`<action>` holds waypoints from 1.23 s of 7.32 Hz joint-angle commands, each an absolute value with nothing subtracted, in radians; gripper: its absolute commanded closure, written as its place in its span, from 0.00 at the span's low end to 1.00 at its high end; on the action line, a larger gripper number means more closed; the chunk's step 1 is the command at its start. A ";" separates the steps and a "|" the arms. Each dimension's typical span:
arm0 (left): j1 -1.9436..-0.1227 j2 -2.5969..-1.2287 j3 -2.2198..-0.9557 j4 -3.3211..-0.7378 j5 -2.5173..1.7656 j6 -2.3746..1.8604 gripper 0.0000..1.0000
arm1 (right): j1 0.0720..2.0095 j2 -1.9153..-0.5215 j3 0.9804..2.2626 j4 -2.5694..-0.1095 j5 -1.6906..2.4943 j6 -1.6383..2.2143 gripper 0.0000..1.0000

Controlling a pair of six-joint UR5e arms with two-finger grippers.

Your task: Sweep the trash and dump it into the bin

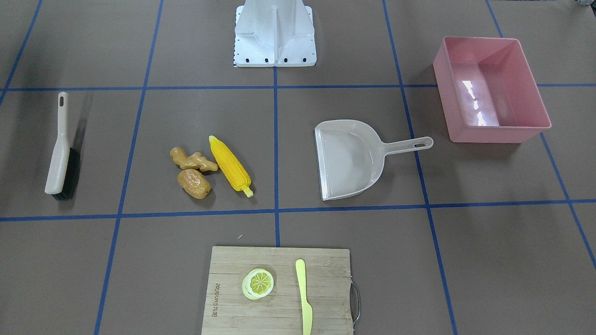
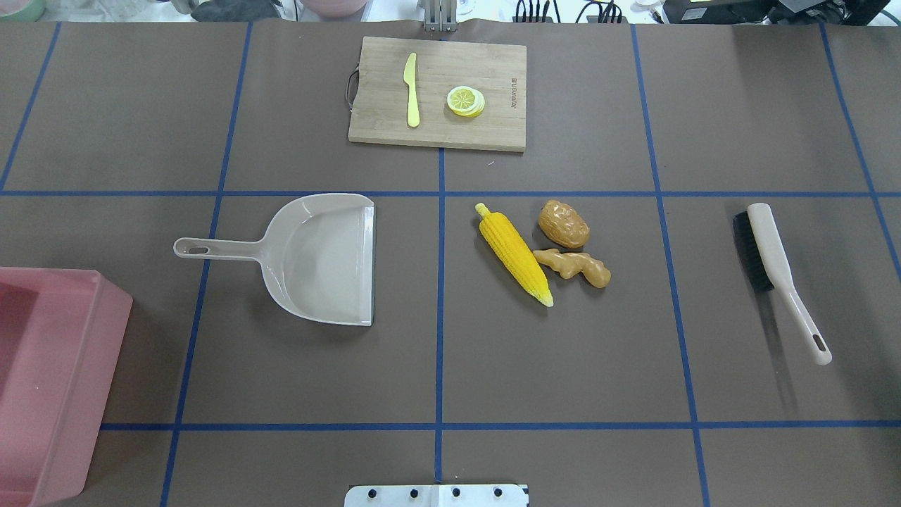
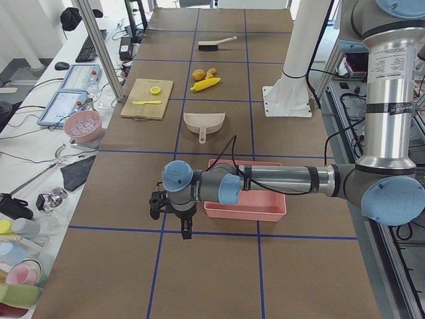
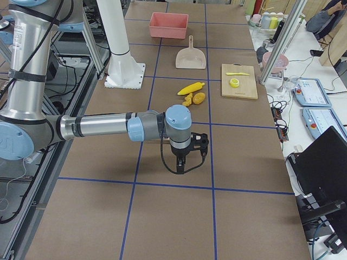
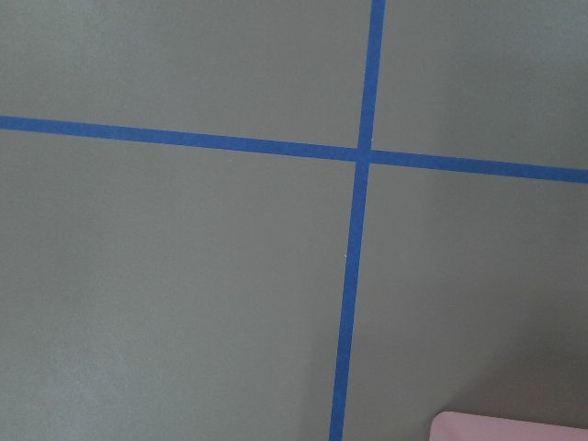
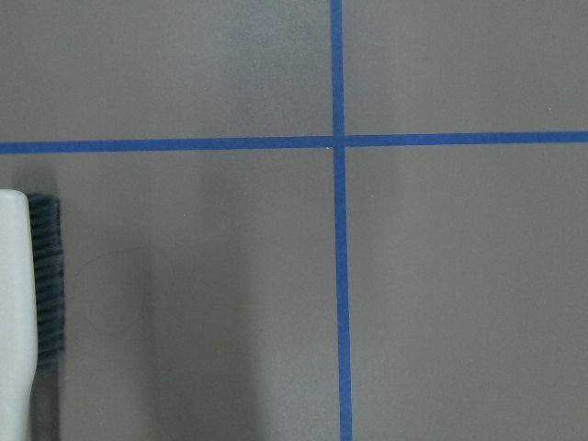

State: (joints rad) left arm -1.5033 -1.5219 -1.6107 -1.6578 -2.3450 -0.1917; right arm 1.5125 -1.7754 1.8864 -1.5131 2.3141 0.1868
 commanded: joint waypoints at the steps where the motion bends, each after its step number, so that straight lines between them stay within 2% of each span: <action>1: -1.503 -1.523 -1.611 -1.669 -2.306 -0.192 0.01 | 1.513 -1.776 1.891 -1.513 2.315 0.196 0.00; 9: -1.503 -1.511 -1.611 -1.700 -2.303 -0.192 0.01 | 1.513 -1.775 1.884 -1.523 2.292 0.201 0.00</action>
